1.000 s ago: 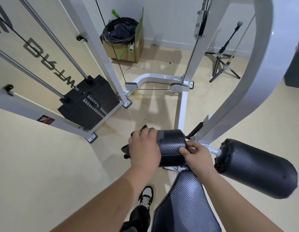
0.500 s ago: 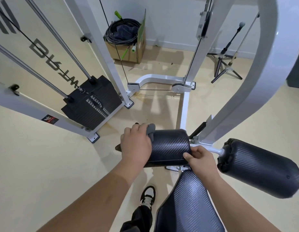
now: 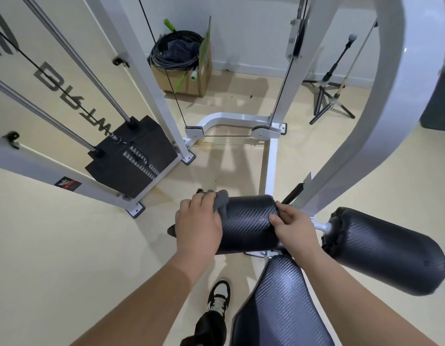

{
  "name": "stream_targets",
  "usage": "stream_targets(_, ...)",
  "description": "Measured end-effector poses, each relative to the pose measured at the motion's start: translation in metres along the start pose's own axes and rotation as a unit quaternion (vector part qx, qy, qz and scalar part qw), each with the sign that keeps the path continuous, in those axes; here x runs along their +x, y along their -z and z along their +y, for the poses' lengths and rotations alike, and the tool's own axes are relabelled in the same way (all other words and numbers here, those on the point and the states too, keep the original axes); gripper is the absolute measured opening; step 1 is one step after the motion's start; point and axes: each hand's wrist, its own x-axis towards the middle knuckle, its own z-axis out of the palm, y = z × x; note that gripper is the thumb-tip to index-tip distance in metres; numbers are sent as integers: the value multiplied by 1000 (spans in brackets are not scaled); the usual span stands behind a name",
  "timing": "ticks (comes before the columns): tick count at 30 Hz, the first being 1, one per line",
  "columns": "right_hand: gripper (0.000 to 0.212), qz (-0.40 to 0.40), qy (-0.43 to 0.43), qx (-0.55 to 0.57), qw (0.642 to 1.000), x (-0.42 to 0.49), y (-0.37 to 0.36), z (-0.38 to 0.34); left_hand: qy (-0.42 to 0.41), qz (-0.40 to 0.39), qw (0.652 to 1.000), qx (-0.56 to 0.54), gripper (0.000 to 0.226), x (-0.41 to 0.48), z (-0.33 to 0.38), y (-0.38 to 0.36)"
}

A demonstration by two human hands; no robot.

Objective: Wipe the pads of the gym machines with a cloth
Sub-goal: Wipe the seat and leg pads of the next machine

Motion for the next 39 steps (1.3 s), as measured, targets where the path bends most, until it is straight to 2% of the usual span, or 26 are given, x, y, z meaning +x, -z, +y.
stream_targets(2,43,4,-6,1,1000,1,-1,-2,-21,-15,1000,16,35,11,38,-7)
stream_targets(4,34,3,-9,8,1000,3,1,-1,-109,-62,992,-6,37,15,79,-19)
stream_targets(6,34,-5,-6,15,1000,1,6,4,-180,-105,977,-34,44,11,100,-31)
stream_targets(9,41,-9,-4,54,998,-7,10,11,-224,-126,963,-86,45,6,81,-25)
stream_targets(11,40,2,-10,54,998,-18,9,19,-251,-117,958,-79,45,-9,50,-19)
stream_targets(13,29,8,-32,41,999,-25,9,23,-241,-83,965,-56,47,-25,20,-12)
stream_targets(15,19,8,-50,3,999,-29,12,16,-189,-38,980,-41,49,-39,-2,-10)
stream_targets(18,37,15,-40,-91,995,-24,14,-6,-73,20,996,-52,50,-35,3,-13)
stream_targets(20,34,6,-16,-115,993,-21,8,-15,-54,27,996,-65,50,-30,26,-17)
stream_targets(22,40,5,-5,-117,993,-16,2,-14,-139,9,988,-67,49,-28,43,-22)
stream_targets(24,49,4,-26,-92,995,-10,2,-8,-241,-28,968,-58,50,-14,34,-19)
stream_targets(25,49,-2,-42,-82,996,-7,3,-4,-267,-46,961,-49,50,-3,24,-14)
stream_targets(26,44,-12,-49,-85,995,-6,5,-3,-262,-65,962,-37,49,7,12,-8)
stream_targets(27,38,-25,-51,-96,994,-6,7,-5,-220,-76,972,-28,47,16,1,-1)
stream_targets(30,39,-24,-51,-118,991,-7,6,-10,-30,-63,997,-32,38,31,-10,9)
stream_targets(31,38,-20,-52,-121,991,-8,5,-10,-13,-68,997,-22,35,31,1,9)
stream_targets(34,28,-1,-52,-102,993,-16,-1,0,-84,-88,992,-18,36,20,52,-8)
stream_targets(36,31,1,-55,-87,995,-23,-1,8,-159,-86,983,-33,43,10,80,-24)
stream_targets(39,27,-15,-58,-111,992,-19,7,7,-248,-103,962,-55,48,0,83,-30)
